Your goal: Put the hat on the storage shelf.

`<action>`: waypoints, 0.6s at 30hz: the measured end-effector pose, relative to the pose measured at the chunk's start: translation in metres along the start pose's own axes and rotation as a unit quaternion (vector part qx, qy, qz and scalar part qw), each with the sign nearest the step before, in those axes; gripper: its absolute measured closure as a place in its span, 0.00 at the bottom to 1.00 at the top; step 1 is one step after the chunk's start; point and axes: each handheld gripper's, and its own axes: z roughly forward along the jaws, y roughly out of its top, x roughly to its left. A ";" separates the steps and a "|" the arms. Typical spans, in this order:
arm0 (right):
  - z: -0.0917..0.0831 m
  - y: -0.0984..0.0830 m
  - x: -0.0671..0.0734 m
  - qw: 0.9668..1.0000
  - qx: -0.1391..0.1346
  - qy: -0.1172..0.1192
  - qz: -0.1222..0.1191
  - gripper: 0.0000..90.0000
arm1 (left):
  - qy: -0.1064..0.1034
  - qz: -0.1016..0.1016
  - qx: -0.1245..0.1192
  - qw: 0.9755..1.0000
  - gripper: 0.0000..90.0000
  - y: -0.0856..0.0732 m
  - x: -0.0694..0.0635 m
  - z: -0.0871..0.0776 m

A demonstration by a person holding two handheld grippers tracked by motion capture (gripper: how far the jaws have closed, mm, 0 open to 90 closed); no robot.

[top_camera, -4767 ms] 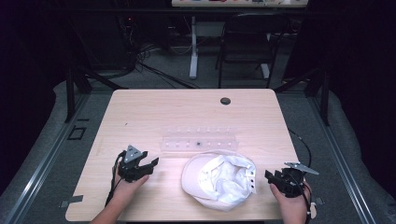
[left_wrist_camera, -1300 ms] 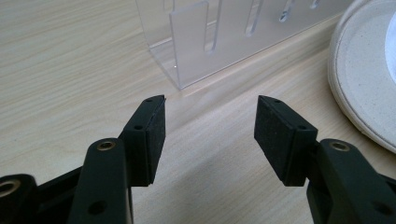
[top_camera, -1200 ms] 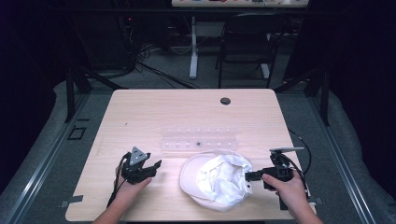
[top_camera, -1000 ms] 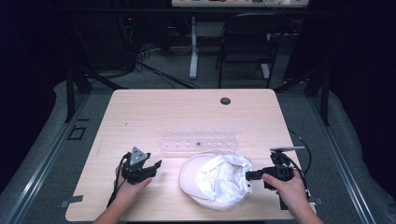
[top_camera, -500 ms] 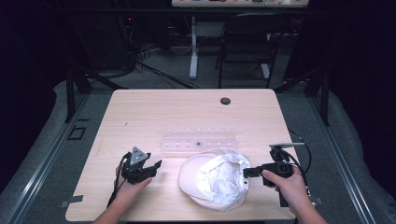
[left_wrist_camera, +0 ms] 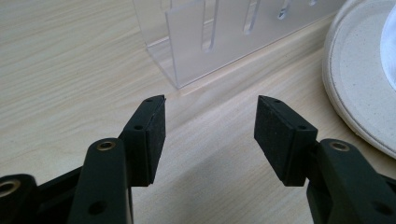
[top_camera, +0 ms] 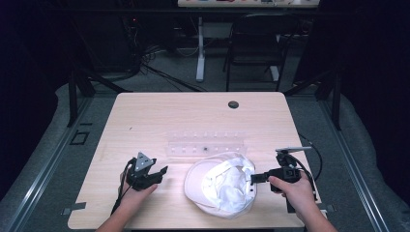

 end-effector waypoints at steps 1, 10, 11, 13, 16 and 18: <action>0.000 0.000 0.000 1.000 0.000 0.000 0.000 0.93 | 0.000 0.000 0.000 1.000 0.49 0.000 0.000 0.000; -0.005 0.005 0.018 0.999 -0.002 -0.040 -0.036 0.94 | 0.000 0.000 0.000 1.000 0.49 0.000 0.000 0.000; -0.005 0.005 0.018 0.999 -0.002 -0.040 -0.036 0.94 | 0.000 0.000 0.000 1.000 0.49 0.000 0.000 0.000; -0.007 0.006 0.020 0.998 -0.003 -0.047 -0.039 0.94 | 0.000 0.001 -0.001 1.000 0.49 0.000 0.000 0.000; -0.009 0.008 0.025 0.998 0.000 -0.056 -0.041 0.94 | 0.001 0.001 -0.001 1.000 0.49 0.000 0.000 -0.001; -0.010 0.010 0.027 0.998 -0.001 -0.048 -0.042 0.94 | 0.000 0.001 -0.001 1.000 0.49 0.000 0.000 0.000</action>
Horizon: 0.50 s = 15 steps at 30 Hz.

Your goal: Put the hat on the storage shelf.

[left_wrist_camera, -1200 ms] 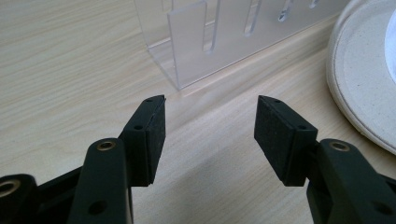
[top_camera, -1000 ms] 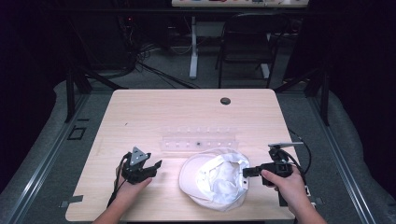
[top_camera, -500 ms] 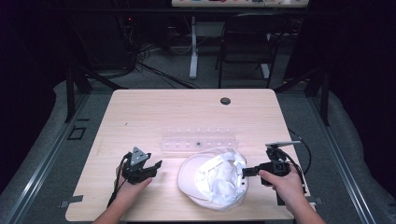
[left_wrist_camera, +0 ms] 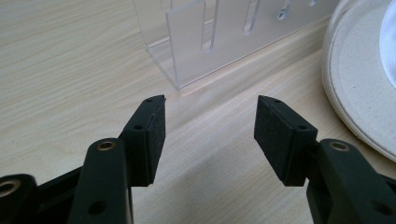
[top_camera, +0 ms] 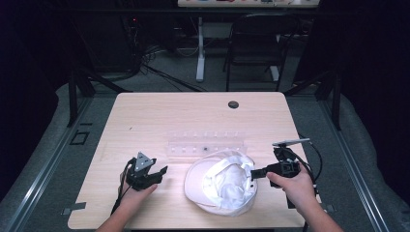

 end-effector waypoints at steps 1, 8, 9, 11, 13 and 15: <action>0.000 0.000 0.000 1.000 0.000 0.000 0.000 0.94 | 0.000 0.000 0.000 1.000 0.49 0.000 0.000 0.000; -0.009 0.006 0.008 0.999 -0.011 0.036 -0.001 0.94 | 0.000 0.000 0.000 1.000 0.49 0.000 0.000 0.000; -0.009 0.007 0.009 0.999 -0.012 0.039 0.001 0.94 | 0.000 0.000 -0.001 1.000 0.49 0.000 0.000 0.000; -0.011 0.008 0.011 0.999 -0.013 0.044 -0.001 0.94 | 0.000 0.000 0.000 1.000 0.49 0.000 0.000 0.000; -0.012 0.009 0.013 0.998 -0.016 0.053 0.002 0.94 | 0.000 0.000 -0.001 1.000 0.49 0.000 0.000 0.000; -0.013 0.010 0.015 0.998 -0.018 0.060 0.002 0.94 | 0.000 0.000 -0.001 1.000 0.49 0.000 0.000 0.000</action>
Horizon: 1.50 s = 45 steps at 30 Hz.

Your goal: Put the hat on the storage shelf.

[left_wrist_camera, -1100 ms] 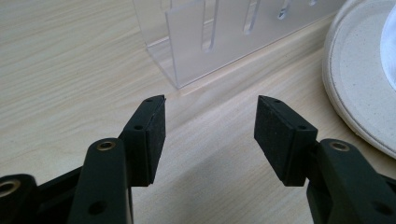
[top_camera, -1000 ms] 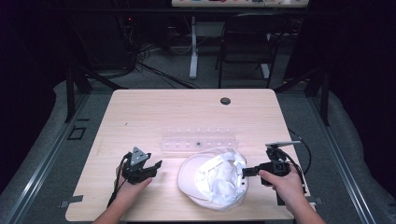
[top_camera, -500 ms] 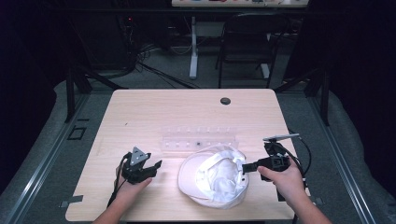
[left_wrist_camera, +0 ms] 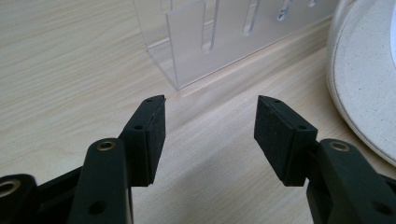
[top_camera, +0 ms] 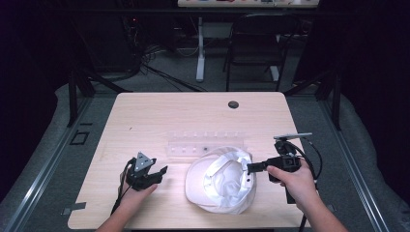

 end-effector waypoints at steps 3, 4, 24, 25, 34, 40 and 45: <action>-0.002 0.002 0.002 1.000 -0.004 0.018 0.000 0.94 | 0.000 0.000 0.001 1.000 0.49 0.000 0.000 0.000; -0.003 0.003 0.003 1.000 -0.002 0.023 0.000 0.94 | 0.000 0.000 0.001 1.000 0.49 0.000 0.000 0.000; -0.007 0.013 0.033 0.996 -0.019 0.082 -0.025 0.94 | 0.000 0.001 0.000 1.000 0.49 0.000 0.000 0.000; -0.006 0.015 0.036 0.996 -0.021 0.087 -0.029 0.94 | 0.000 0.003 0.000 1.000 0.49 0.000 0.000 0.000; -0.005 0.022 0.055 0.992 -0.036 0.108 -0.056 0.94 | -0.002 0.002 0.000 1.000 0.49 0.000 -0.001 0.001; -0.009 0.026 0.062 0.990 -0.045 0.115 -0.060 0.94 | -0.003 0.005 0.001 1.000 0.49 0.000 -0.002 0.001; -0.016 0.028 0.064 0.990 -0.056 0.115 -0.063 0.94 | -0.007 0.009 -0.002 1.000 0.49 0.001 -0.006 0.001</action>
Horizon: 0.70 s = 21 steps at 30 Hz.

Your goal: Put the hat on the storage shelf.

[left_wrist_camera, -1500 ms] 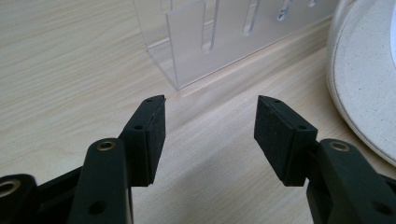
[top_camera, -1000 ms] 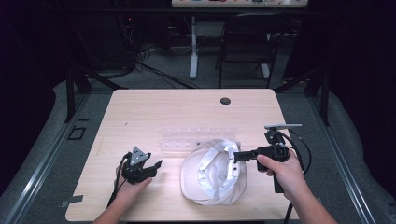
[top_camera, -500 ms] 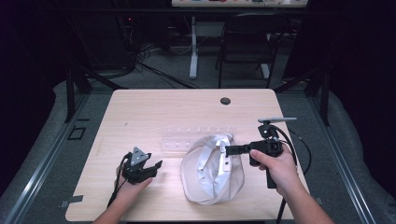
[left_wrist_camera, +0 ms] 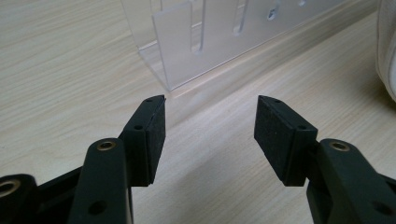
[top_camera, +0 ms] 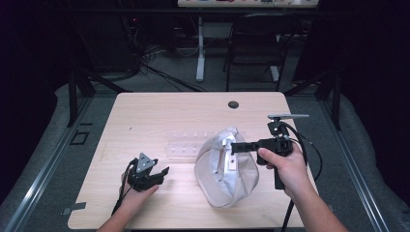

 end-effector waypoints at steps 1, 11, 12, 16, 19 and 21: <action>0.000 0.000 0.000 1.000 0.000 0.000 0.000 0.94 | 0.000 0.000 0.000 1.000 0.49 0.000 0.000 0.000; -0.012 0.007 -0.001 1.000 -0.019 -0.005 0.006 0.94 | -0.019 0.015 -0.013 1.000 0.49 0.005 -0.013 -0.003; -0.013 0.009 -0.001 1.000 -0.028 -0.002 0.006 0.94 | -0.023 0.018 -0.019 0.999 0.48 0.009 -0.016 -0.005; -0.013 0.012 0.000 0.999 -0.033 0.002 0.005 0.94 | -0.032 0.014 -0.024 0.999 0.46 0.012 -0.018 -0.008; -0.012 0.015 0.002 0.999 -0.035 0.001 0.005 0.94 | -0.039 0.011 -0.032 0.999 0.46 0.016 -0.022 -0.011; -0.011 0.018 0.003 0.999 -0.037 0.003 0.004 0.94 | -0.045 0.013 -0.037 0.998 0.46 0.018 -0.025 -0.012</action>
